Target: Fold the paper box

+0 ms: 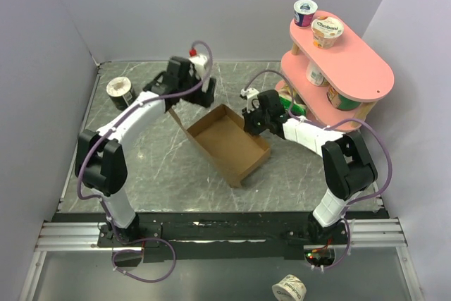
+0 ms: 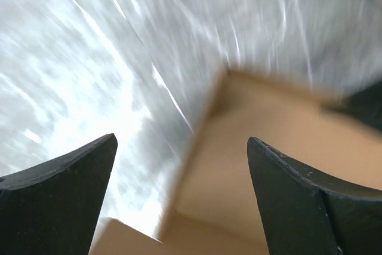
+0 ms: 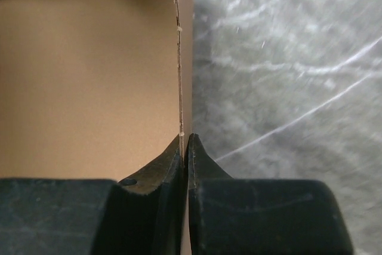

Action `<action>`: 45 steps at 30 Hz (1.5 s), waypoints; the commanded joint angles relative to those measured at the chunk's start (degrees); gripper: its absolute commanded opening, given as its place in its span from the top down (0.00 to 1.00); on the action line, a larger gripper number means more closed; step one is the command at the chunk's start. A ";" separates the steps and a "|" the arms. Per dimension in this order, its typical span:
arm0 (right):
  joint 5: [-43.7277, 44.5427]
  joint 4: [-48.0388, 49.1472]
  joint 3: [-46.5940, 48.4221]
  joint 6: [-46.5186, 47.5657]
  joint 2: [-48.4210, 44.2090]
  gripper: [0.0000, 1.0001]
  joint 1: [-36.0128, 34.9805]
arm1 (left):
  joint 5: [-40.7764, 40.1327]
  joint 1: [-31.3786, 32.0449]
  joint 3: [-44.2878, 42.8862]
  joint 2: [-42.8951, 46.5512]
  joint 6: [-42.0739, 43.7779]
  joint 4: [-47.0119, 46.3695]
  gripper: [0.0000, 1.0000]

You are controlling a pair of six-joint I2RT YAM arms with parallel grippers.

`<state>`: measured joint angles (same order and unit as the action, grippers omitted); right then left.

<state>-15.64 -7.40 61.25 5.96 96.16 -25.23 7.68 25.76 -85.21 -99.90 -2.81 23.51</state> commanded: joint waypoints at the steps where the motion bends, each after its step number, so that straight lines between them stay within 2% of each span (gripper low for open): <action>1: 2.88 3.62 -1.75 -5.77 -2.12 0.89 0.19 | -4.07 -3.42 -9.24 2.61 -4.22 -5.75 0.04; 4: 5.78 3.97 -3.06 -13.30 -3.17 0.89 -0.16 | -8.64 -5.27 -13.83 3.21 -7.38 -7.15 0.04; 7: 12.63 6.43 -6.48 -22.26 -5.63 0.90 -1.56 | -12.76 -6.42 -11.23 8.20 -9.58 -13.47 0.04; 10: 21.24 10.82 -9.82 -28.51 -7.74 0.70 -3.59 | -14.27 -7.30 -6.83 13.83 -10.11 -18.75 0.04; 13: 28.72 12.85 -10.98 -35.47 -8.01 0.69 -6.23 | -12.53 -8.53 -4.27 17.18 -9.94 -16.40 0.04; 15: 28.65 13.02 -10.20 -39.94 -7.13 0.54 -7.37 | -12.08 -8.79 -1.73 18.68 -10.46 -13.33 0.04; 16: 28.56 13.28 -9.84 -40.84 -6.87 0.44 -8.07 | -11.03 -8.88 -0.58 20.43 -10.81 -12.53 0.04; 17: 28.73 13.20 -9.32 -41.54 -6.69 0.25 -9.38 | -9.20 -8.88 0.82 21.57 -11.60 -12.00 0.04; 20: 32.24 11.71 -8.08 -41.47 -8.61 0.02 -11.15 | -8.12 -8.80 8.55 28.33 -13.79 -13.04 0.04; 23: 34.01 10.47 -8.34 -38.49 -12.03 0.00 -10.45 | -8.21 -8.88 15.23 35.02 -15.03 -12.26 0.04; 25: 30.34 9.87 -7.47 -34.44 -12.84 0.00 -8.00 | -8.12 -9.06 19.37 38.45 -15.47 -11.03 0.04; 29: 24.28 6.36 -5.27 -33.11 -10.65 0.00 -2.81 | -6.02 -11.86 28.32 40.13 -20.20 -13.39 0.04; 33: 23.19 7.14 -10.08 -37.58 -11.34 0.00 1.50 | -2.15 -17.40 37.19 35.67 -25.13 -18.39 0.04; 36: 24.07 9.94 -13.78 -38.04 -13.28 0.01 3.52 | 1.36 -17.32 39.33 31.54 -27.34 -22.52 0.04; 40: 24.61 5.84 -12.57 -36.37 -11.53 0.02 3.79 | 6.11 -17.23 39.15 25.20 -27.95 -25.26 0.04; 43: 23.12 6.08 -13.26 -36.98 -9.68 0.03 3.53 | 9.80 -16.80 40.03 20.11 -29.27 -29.63 0.01; 45: 22.85 6.08 -13.62 -37.33 -8.80 0.03 2.48 | 11.30 -14.87 39.51 15.12 -30.06 -31.67 0.03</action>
<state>7.88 -1.39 47.55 -30.61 85.86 -21.47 12.91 8.64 -44.93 -78.94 -29.91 0.75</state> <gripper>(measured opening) 0.971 0.981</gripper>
